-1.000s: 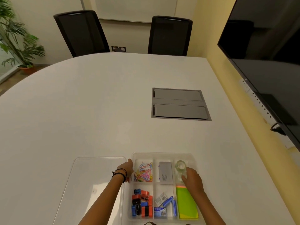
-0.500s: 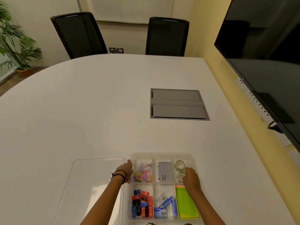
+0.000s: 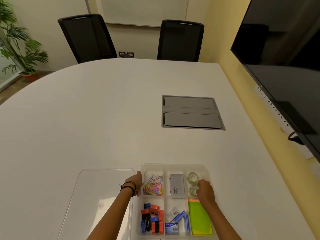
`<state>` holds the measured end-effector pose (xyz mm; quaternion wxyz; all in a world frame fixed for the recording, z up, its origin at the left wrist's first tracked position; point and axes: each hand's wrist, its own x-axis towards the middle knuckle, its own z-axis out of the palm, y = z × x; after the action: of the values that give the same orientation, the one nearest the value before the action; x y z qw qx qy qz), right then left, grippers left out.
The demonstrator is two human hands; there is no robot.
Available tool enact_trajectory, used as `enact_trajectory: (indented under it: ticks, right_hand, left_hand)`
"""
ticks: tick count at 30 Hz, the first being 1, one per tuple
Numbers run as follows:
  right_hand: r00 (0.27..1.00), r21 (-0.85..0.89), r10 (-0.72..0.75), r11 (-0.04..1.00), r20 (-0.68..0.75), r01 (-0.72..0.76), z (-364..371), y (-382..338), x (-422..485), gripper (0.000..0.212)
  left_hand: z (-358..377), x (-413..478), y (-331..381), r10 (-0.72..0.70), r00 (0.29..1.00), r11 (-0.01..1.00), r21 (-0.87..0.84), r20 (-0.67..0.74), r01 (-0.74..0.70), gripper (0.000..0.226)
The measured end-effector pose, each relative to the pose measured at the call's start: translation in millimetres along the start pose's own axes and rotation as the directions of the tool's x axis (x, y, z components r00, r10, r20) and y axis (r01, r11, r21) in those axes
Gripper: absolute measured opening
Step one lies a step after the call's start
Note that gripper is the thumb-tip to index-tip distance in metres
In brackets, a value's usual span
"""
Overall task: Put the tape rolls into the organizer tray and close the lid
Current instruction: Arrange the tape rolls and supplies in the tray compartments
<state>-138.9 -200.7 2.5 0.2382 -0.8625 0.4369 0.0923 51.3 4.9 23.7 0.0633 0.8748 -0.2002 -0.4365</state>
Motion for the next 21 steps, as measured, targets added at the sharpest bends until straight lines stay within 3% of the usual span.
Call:
enact_trajectory:
  ticks: [7,9,11,13,21]
  right_hand:
    - [0.999,0.015,0.01,1.0,0.053,-0.011,-3,-5,1,0.018]
    - [0.996,-0.003,0.031,1.0,0.082,-0.031,-4,-10,1,0.007]
    - [0.993,0.009,0.072,0.997,0.097,-0.073,-1,-13,3,0.033]
    - [0.99,0.022,0.089,0.995,0.112,-0.092,1,-16,1,0.042]
    - [0.991,0.04,0.118,0.992,0.069,-0.121,10,-22,0,0.041]
  left_hand:
    - [1,-1,0,0.001,1.0,1.0,-0.006,-0.007,-0.001,0.044]
    - [1,0,0,-0.003,1.0,1.0,-0.014,-0.001,0.003,0.045]
    - [1,0,0,-0.007,1.0,1.0,-0.018,0.005,0.007,0.047]
    - [1,0,0,-0.008,1.0,1.0,-0.02,0.005,0.008,0.046]
    - [0,0,1,0.003,1.0,1.0,0.012,-0.008,-0.002,0.043]
